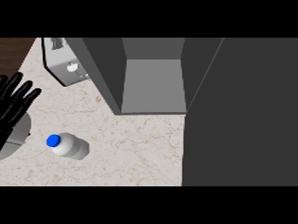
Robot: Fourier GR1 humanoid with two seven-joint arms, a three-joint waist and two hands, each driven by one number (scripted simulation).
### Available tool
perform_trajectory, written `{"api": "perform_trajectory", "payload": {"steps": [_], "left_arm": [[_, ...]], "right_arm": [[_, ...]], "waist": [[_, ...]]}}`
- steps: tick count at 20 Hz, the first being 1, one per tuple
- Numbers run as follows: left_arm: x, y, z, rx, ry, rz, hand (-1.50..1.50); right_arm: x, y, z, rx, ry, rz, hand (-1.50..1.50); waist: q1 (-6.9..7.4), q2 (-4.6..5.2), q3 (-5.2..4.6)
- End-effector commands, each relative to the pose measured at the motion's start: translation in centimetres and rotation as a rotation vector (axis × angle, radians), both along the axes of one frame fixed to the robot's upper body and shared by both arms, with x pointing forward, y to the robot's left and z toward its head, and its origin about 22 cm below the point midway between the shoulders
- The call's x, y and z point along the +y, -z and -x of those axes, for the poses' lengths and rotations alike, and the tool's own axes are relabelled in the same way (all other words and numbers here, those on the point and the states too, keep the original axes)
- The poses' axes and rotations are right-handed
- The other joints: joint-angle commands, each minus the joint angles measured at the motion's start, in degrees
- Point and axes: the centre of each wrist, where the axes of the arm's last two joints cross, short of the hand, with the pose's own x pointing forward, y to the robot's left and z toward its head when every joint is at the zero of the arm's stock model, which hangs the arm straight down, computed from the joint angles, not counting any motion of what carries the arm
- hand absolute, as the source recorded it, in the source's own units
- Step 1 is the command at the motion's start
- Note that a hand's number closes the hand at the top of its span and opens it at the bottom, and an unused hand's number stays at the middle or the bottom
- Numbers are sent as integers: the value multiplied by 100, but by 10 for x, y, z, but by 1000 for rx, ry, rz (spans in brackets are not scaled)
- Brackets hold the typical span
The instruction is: Pick up the bottled water, place it into the cabinet and close the cabinet
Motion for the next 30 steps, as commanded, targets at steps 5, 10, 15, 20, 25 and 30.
{"api": "perform_trajectory", "payload": {"steps": [5, 10, 15, 20, 25, 30], "left_arm": [[34, -17, 13, 77, -21, -48, -150], [43, 6, 19, 125, -52, -121, -150], [63, 28, 3, 191, -62, -117, -150], [49, 54, -5, 259, -58, -128, -150], [69, 101, -13, 360, -21, -123, -150], [75, 127, -31, 409, -48, -90, -150]], "right_arm": [[12, -22, 54, 24, -45, 0, -150], [11, -16, 67, 28, -62, -20, -150], [13, -33, 76, 48, -50, -13, -150], [6, -30, 87, 21, -64, -10, -150], [10, -29, 93, 17, -69, -8, -150], [14, -29, 100, 22, -55, -2, -150]], "waist": [[-4, 4, -1], [-41, 1, -2], [-54, 20, -10], [-96, 7, -6], [-132, 12, -12], [-134, 14, -12]]}}
